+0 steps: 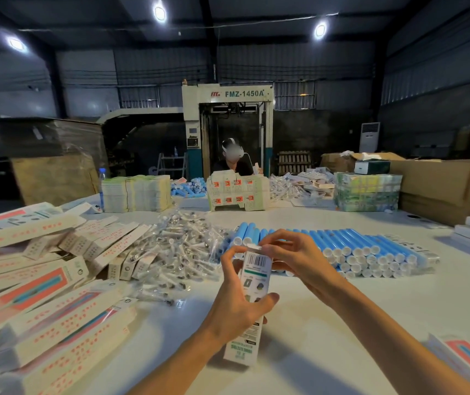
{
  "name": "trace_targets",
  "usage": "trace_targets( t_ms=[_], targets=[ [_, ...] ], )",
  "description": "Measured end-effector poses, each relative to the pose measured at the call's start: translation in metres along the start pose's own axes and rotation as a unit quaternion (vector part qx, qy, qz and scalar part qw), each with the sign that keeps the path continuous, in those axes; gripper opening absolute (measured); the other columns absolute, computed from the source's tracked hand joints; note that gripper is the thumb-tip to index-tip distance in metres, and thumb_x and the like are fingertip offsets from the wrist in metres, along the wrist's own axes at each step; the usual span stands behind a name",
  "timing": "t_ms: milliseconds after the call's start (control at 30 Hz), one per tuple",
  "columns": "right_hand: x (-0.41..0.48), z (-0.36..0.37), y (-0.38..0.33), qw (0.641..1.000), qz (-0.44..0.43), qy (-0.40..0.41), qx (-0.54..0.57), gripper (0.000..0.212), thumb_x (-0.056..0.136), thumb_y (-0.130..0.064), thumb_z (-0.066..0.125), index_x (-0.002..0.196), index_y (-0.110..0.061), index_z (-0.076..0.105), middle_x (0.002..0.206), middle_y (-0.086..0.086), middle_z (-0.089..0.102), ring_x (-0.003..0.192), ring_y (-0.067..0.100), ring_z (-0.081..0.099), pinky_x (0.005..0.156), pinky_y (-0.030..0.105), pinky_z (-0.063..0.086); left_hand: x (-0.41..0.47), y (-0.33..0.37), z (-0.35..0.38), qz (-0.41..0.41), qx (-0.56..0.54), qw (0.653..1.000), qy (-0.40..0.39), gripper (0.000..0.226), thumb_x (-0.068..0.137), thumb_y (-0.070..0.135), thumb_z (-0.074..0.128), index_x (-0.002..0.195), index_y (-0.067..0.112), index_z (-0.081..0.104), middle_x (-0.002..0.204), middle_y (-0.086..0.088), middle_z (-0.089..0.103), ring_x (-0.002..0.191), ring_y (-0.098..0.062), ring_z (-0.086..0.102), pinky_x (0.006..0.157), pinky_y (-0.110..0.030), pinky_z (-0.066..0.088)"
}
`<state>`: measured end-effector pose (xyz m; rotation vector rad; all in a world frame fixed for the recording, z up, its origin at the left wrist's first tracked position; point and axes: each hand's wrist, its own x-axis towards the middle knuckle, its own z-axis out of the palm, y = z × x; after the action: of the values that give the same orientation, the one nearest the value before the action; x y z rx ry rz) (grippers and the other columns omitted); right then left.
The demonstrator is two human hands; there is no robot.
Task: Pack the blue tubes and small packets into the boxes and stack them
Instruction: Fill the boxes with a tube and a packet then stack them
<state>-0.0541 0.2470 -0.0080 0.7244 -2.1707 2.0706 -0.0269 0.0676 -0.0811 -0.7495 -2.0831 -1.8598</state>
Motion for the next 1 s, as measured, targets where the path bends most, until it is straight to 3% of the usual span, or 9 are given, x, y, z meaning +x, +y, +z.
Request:
trace_targets(
  t_ms=[167, 400, 633, 800, 900, 1000],
  targets=[
    [0.0, -0.002, -0.013, 0.998, 0.058, -0.007, 0.028, 0.004, 0.091, -0.007, 0.075, 0.094, -0.008, 0.078, 0.105, 0.006, 0.079, 0.1, 0.018, 0.075, 0.076, 0.035, 0.063, -0.001, 0.001, -0.001, 0.008, 0.014, 1.0, 0.009, 0.096, 0.082, 0.009, 0.084, 0.144, 0.042, 0.019, 0.121, 0.024, 0.055, 0.086, -0.031, 0.076, 0.057, -0.042, 0.064],
    [0.001, 0.003, -0.021, 0.998, 0.067, 0.0, 0.011, 0.001, 0.087, -0.002, 0.076, 0.087, -0.001, 0.076, 0.102, 0.007, 0.079, 0.096, 0.019, 0.076, 0.076, 0.033, 0.063, -0.004, 0.003, -0.001, 0.008, 0.01, 0.999, 0.035, 0.096, 0.082, 0.008, 0.083, 0.147, 0.042, 0.021, 0.128, 0.02, 0.055, 0.097, -0.03, 0.075, 0.057, -0.046, 0.065],
    [0.0, 0.004, -0.018, 0.998, 0.047, -0.018, -0.037, 0.012, 0.09, -0.011, 0.075, 0.083, -0.018, 0.082, 0.104, 0.0, 0.08, 0.102, 0.014, 0.075, 0.083, 0.033, 0.063, -0.004, 0.004, -0.002, 0.002, 0.002, 0.998, 0.055, 0.095, 0.08, 0.012, 0.084, 0.147, 0.045, 0.024, 0.128, 0.021, 0.056, 0.095, -0.031, 0.076, 0.056, -0.046, 0.065],
    [-0.016, 0.013, -0.005, 0.994, -0.024, -0.035, -0.099, 0.028, 0.096, -0.017, 0.07, 0.117, -0.033, 0.078, 0.119, -0.019, 0.074, 0.112, -0.002, 0.067, 0.087, 0.022, 0.06, -0.002, 0.002, -0.008, 0.012, 0.007, 0.997, 0.077, 0.093, 0.083, 0.003, 0.082, 0.146, 0.047, 0.03, 0.123, 0.018, 0.061, 0.089, -0.035, 0.076, 0.057, -0.046, 0.065],
    [-0.023, 0.021, 0.009, 0.995, -0.067, 0.001, -0.068, 0.032, 0.097, -0.012, 0.071, 0.126, -0.024, 0.072, 0.122, -0.013, 0.074, 0.118, 0.005, 0.067, 0.094, 0.026, 0.059, -0.002, 0.003, -0.007, 0.019, 0.004, 0.996, 0.087, 0.089, 0.081, 0.002, 0.081, 0.142, 0.046, 0.035, 0.122, 0.014, 0.063, 0.083, -0.033, 0.076, 0.057, -0.041, 0.063],
    [-0.027, 0.029, 0.015, 0.992, -0.091, 0.03, -0.088, 0.03, 0.096, -0.015, 0.073, 0.126, -0.019, 0.07, 0.118, -0.008, 0.075, 0.115, 0.01, 0.069, 0.091, 0.03, 0.061, -0.002, 0.003, -0.005, 0.018, -0.001, 0.996, 0.089, 0.088, 0.078, 0.001, 0.079, 0.14, 0.045, 0.035, 0.119, 0.008, 0.064, 0.077, -0.034, 0.075, 0.055, -0.04, 0.062]
  ],
)
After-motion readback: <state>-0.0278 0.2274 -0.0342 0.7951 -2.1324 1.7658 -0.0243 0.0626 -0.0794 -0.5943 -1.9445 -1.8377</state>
